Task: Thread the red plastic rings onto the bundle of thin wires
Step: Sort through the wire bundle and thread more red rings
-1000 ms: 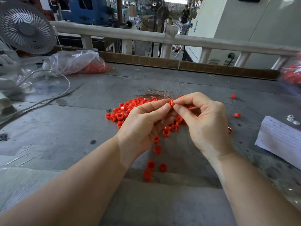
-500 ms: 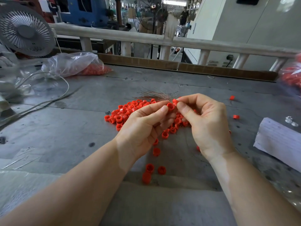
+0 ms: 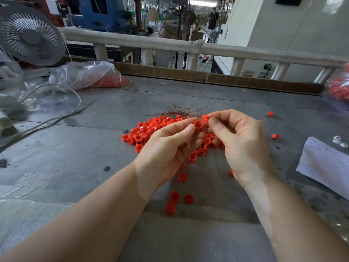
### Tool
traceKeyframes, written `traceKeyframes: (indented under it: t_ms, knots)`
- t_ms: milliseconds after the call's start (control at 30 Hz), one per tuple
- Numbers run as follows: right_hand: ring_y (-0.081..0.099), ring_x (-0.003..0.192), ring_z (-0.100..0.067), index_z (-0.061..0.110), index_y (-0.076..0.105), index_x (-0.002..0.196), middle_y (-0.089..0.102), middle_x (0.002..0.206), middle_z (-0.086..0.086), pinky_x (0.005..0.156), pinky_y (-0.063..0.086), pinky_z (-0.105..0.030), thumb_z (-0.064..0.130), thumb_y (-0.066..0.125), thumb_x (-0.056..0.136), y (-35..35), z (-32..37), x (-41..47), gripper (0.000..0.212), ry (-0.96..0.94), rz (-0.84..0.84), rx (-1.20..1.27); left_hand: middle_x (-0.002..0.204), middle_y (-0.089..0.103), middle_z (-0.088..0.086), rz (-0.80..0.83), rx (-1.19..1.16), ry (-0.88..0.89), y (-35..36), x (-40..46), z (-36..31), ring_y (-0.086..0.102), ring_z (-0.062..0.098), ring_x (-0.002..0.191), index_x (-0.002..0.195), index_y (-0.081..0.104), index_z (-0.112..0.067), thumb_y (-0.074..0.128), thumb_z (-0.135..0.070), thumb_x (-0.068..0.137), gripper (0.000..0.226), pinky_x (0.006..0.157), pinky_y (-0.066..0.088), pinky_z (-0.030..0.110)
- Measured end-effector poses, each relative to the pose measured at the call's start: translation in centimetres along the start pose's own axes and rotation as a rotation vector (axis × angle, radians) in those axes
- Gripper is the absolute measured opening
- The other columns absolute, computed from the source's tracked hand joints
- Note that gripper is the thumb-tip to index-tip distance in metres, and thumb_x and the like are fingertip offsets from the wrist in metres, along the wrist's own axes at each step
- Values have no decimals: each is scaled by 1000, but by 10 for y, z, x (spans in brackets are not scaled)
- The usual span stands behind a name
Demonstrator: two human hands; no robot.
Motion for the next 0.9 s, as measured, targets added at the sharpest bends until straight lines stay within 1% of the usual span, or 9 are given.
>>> traceKeyframes:
  t_ms: [67, 167, 333, 500, 633, 733, 800, 867, 900]
  knots:
    - [53, 54, -2, 23, 68, 77, 67, 66, 7, 52, 44, -14, 7, 62, 88, 0, -2, 0, 20, 28, -6, 35, 77, 70, 10, 6, -3, -4, 0, 0, 1, 68, 12, 64, 82, 73, -5, 60, -4, 68, 18, 59, 56, 19]
    - [56, 57, -2, 21, 68, 77, 67, 65, 5, 51, 44, -14, 4, 60, 88, 1, -2, 0, 21, 58, 0, 85, 79, 70, 10, 21, 0, -6, 1, 0, 1, 68, 12, 65, 91, 68, -3, 59, -5, 70, 23, 61, 56, 19]
    - [59, 64, -6, 19, 68, 77, 68, 69, 3, 51, 45, -15, 4, 60, 88, 1, -2, 0, 20, 70, 1, 116, 79, 70, 9, 35, -6, -9, 4, -1, 0, 68, 12, 66, 96, 66, -4, 57, -2, 75, 22, 65, 57, 20]
    - [55, 56, -3, 22, 68, 77, 68, 68, 5, 52, 44, -15, 6, 62, 87, 0, -2, 1, 20, 48, 7, 69, 80, 70, 12, 7, -40, -27, 3, -1, 0, 69, 14, 67, 97, 69, -4, 51, 2, 84, 22, 63, 57, 20]
    - [53, 56, -4, 25, 68, 75, 68, 70, 6, 52, 44, -15, 13, 63, 84, -1, -2, 1, 16, 30, 10, 45, 80, 71, 15, -5, -48, -62, 2, -1, 2, 70, 16, 69, 85, 75, -5, 44, 7, 88, 33, 61, 57, 21]
    - [53, 55, -3, 27, 69, 73, 68, 69, 6, 52, 44, -15, 19, 63, 81, -1, -4, 1, 13, 39, 7, 46, 79, 71, 15, -3, -45, -65, 1, -1, 1, 71, 17, 69, 81, 76, -6, 42, 9, 89, 38, 60, 56, 21]
    - [53, 54, -3, 28, 69, 72, 68, 69, 6, 52, 44, -15, 22, 63, 79, -1, -4, 1, 11, 43, 5, 42, 80, 71, 15, 6, -40, -63, 2, -2, 1, 71, 17, 70, 86, 74, -5, 45, 8, 87, 32, 60, 56, 20]
    - [52, 54, -3, 27, 69, 73, 68, 68, 7, 52, 44, -16, 23, 63, 78, -1, -4, 1, 10, 43, 3, 37, 81, 72, 14, 20, -36, -57, 4, -2, 0, 71, 16, 70, 93, 70, -3, 51, 4, 81, 24, 61, 56, 20]
    - [52, 53, -3, 27, 69, 73, 68, 68, 7, 53, 44, -16, 23, 63, 78, -1, -4, 1, 9, 43, 2, 34, 81, 72, 13, 29, -35, -53, 5, -2, 0, 70, 15, 69, 95, 69, -3, 54, 2, 77, 25, 62, 56, 20]
Point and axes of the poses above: each hand's wrist, its own x-axis towards the middle knuckle, its own y-axis out of the palm, z = x × y, the point moved 9 cm from there along x, towards the middle knuckle
